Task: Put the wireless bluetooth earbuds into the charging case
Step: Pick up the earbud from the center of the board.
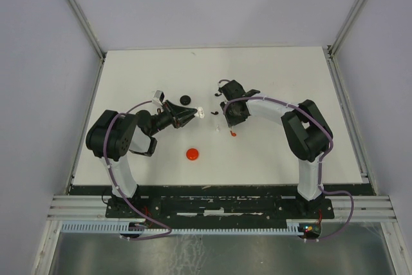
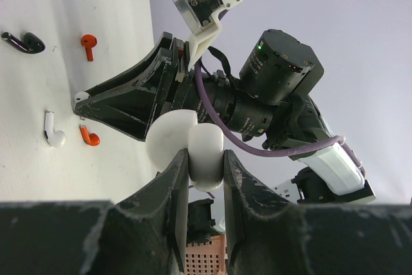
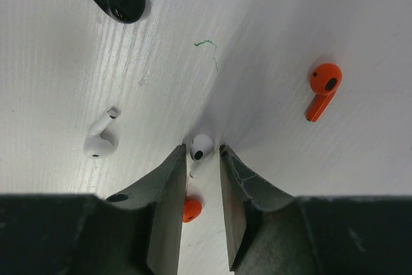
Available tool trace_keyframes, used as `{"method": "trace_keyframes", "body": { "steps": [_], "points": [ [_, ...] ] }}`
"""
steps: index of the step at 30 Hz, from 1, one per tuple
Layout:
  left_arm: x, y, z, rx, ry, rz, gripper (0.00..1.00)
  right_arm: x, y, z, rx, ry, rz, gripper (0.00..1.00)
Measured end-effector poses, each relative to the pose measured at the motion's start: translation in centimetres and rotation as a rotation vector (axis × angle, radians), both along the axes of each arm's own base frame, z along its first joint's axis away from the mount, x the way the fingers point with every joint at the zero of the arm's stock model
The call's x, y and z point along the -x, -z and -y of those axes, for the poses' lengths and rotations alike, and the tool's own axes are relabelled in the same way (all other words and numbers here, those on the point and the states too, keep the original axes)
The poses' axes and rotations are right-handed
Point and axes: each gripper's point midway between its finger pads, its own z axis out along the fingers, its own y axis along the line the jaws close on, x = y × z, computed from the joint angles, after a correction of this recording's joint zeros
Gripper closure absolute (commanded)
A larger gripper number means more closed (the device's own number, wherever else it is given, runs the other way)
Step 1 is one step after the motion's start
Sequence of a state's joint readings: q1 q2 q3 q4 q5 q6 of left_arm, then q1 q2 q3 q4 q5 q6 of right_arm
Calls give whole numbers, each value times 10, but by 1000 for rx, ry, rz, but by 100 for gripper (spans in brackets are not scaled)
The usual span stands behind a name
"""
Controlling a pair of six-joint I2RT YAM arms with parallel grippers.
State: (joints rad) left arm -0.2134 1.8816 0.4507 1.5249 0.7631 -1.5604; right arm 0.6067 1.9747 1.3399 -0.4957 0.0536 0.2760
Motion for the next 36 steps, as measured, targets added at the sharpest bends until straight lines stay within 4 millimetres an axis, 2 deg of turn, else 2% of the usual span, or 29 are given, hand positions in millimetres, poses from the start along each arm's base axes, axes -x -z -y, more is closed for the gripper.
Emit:
{"method": "trace_keyframes", "body": {
  "steps": [21,27,33,36],
  "points": [
    [0,0,-1,0,-2,0,97,-3,0,-2,21,-4,-27,64],
    [-1,0,-1,0,-4,0,97,-3,0,-2,24,-10,-27,68],
    [-1,0,-1,0,-3,0,97,-5,1,-3,25,-11,-27,78],
    [-1,0,-1,0,-3,0,97,-6,1,-3,25,-14,-25,92]
  ]
}}
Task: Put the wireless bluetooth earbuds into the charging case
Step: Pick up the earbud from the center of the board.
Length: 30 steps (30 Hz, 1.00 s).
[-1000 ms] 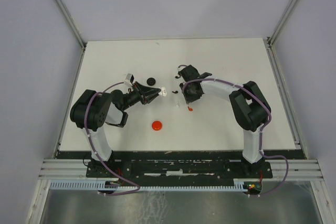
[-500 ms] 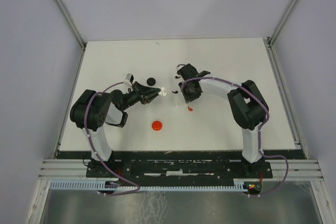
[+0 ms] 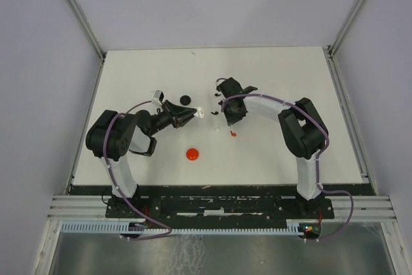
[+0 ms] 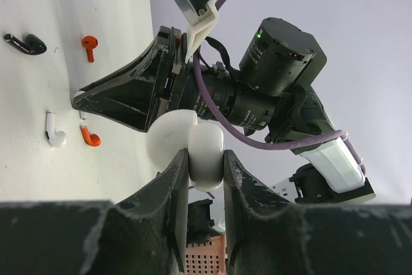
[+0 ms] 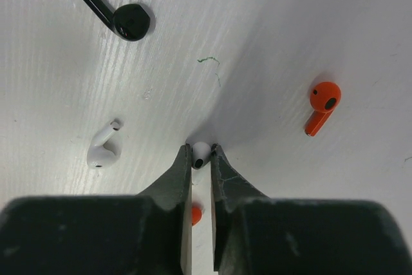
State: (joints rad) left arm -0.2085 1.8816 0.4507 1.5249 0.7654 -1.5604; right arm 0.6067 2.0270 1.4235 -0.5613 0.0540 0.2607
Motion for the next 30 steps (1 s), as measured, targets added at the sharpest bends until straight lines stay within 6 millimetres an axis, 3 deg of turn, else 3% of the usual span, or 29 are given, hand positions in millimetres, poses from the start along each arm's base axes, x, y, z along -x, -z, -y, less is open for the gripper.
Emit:
{"method": "trace_keyframes", "body": {
  "steps": [7,10,12,18,20,23,30],
  "points": [
    [0,0,0,0,0,0,97,-7,-5,-1,0,-26,45,99],
    [0,0,0,1,0,-1,97,-12,-19,-4,-41,-53,120,98],
    [0,0,0,1,0,-2,97,-14,-42,-6,-95,-73,207,98],
    [1,-1,2,15,7,-21,97,-21,-137,-23,-326,-163,545,97],
    [1,-4,4,27,15,-31,97,-19,-157,-28,-390,-206,645,98],
    [1,-9,9,44,31,-34,97,-12,-162,-31,-439,-268,724,98],
    [0,-24,25,96,79,-60,97,10,-139,-35,-492,-400,798,98]
  ]
}}
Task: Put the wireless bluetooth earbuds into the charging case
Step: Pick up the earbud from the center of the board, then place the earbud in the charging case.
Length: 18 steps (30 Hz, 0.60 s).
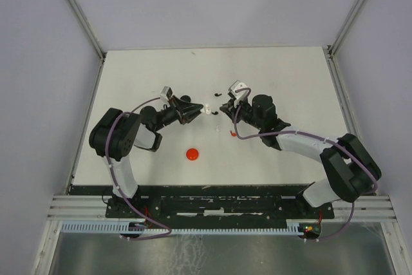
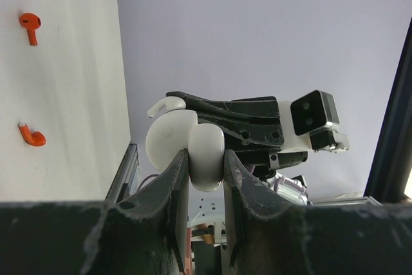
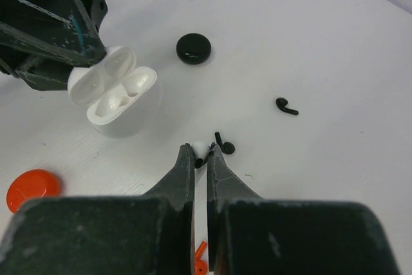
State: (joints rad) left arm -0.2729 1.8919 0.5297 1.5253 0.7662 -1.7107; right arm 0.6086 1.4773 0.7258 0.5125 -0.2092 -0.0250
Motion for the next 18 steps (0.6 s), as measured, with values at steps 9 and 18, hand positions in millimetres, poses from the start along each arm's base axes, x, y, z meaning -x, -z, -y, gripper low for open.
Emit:
{"method": "trace_keyframes", "body": {
  "steps": [9,18],
  "points": [
    [2,4,8,-4,25,-36,97,5,-53,-14,-95,-74,202,98],
    [1,13,9,-69,28,-80,97,19,-67,-30,-96,-166,291,98]
  ]
}}
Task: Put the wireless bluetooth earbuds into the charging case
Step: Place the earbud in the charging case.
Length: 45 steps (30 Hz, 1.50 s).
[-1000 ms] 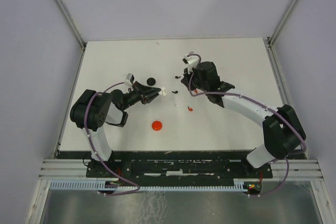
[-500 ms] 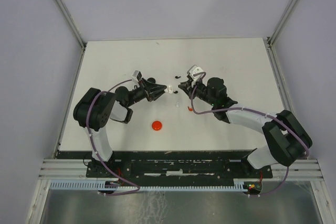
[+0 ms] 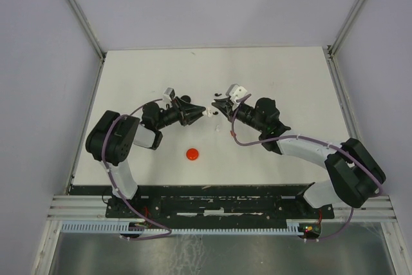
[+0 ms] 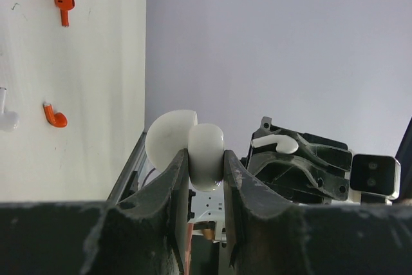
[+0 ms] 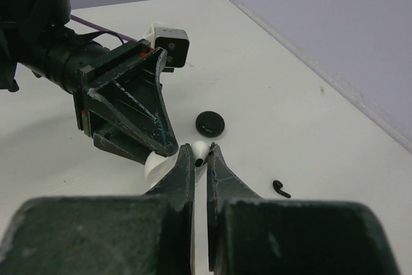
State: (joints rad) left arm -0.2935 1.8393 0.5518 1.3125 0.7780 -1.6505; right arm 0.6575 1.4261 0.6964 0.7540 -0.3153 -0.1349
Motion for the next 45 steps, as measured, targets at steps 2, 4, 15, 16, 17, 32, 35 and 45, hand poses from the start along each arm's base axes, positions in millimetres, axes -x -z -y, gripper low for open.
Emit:
{"method": "trace_keyframes", "body": {
  "steps": [2,4,15,16,17,32,35,45],
  "points": [
    [1,1,1,-11,9,-10,97,3,0,-2,6,-10,10,98],
    [2,2,2,-20,15,-18,97,5,1,-4,10,-20,20,98],
    [5,2,7,-33,48,-41,97,7,11,-10,40,-43,31,98],
    [5,2,7,-33,49,-40,97,7,12,-10,43,-44,28,98],
    [6,1,7,-33,51,-40,97,7,14,-11,44,-46,25,98],
    [6,-6,7,-22,57,-7,97,10,27,-11,54,-50,12,98],
    [6,-7,7,-21,57,-2,97,9,30,-12,58,-50,4,98],
    [8,-10,10,-17,77,10,97,9,33,-12,58,-52,-4,98]
  ]
}}
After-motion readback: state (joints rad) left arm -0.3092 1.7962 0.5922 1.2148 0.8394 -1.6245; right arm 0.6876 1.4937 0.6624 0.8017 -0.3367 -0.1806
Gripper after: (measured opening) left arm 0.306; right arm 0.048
